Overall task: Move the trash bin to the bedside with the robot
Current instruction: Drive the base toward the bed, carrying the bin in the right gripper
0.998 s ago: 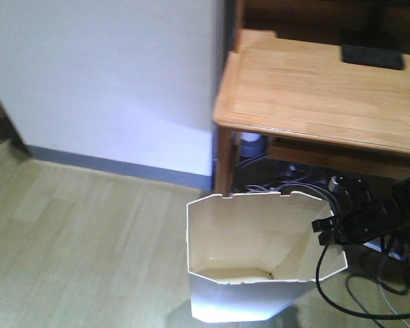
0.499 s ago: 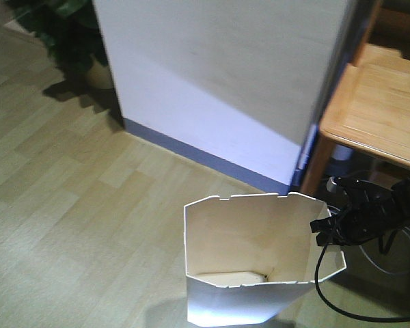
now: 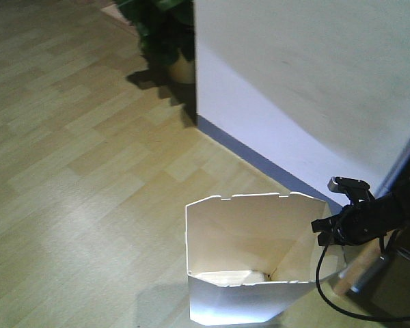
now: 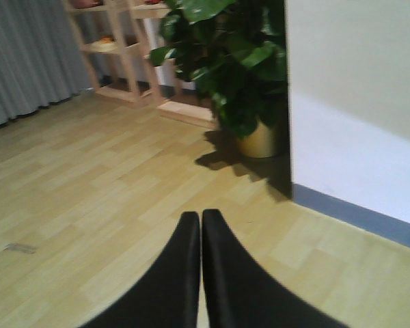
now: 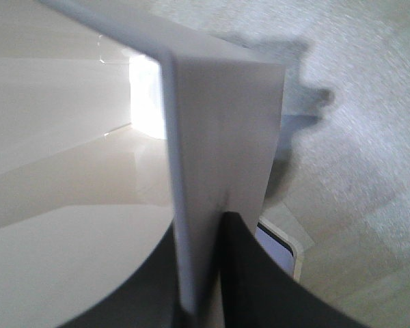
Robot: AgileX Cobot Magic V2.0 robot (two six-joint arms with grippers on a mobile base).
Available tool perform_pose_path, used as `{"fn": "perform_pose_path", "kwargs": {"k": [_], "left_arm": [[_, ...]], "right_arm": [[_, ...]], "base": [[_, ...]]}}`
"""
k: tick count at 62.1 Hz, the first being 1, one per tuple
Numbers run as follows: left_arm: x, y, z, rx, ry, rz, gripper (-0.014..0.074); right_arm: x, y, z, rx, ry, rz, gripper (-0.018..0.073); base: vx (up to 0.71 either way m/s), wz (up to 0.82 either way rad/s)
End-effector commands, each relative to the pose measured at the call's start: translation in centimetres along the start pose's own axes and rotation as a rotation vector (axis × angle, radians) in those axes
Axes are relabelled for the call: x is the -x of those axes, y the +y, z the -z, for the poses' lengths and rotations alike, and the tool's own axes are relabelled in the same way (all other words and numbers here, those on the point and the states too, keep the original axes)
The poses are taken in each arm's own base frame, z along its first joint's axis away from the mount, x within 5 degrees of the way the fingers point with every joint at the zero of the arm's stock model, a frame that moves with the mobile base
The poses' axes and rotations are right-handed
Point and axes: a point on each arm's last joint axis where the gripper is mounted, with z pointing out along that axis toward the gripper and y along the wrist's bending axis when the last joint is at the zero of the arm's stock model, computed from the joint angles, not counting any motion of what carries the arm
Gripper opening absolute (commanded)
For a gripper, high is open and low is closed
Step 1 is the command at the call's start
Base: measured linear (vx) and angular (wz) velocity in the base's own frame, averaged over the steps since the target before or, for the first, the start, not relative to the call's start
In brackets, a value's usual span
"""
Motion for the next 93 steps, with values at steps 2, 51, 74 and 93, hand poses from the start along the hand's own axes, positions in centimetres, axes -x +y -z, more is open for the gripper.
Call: {"fn": "perform_pose_path", "kwargs": {"k": [2, 51, 74, 93], "left_arm": [[-0.23, -0.16, -0.17, -0.012, -0.055, 0.011, -0.0006], [-0.23, -0.16, -0.17, -0.012, -0.055, 0.011, -0.0006], [-0.23, -0.16, -0.17, -0.012, -0.055, 0.011, -0.0006], [-0.23, -0.16, -0.17, -0.012, -0.055, 0.011, -0.0006]], "right_arm": [[1.54, 2.06, 2.21, 0.16, -0.067, -0.01, -0.0006], [1.54, 2.06, 2.21, 0.16, -0.067, -0.01, -0.0006], [1.54, 2.06, 2.21, 0.16, -0.067, -0.01, -0.0006], [1.54, 2.06, 2.21, 0.16, -0.067, -0.01, -0.0006]], "base": [[0.08, 0.56], [0.09, 0.7], [0.16, 0.38], [0.22, 0.15]]}}
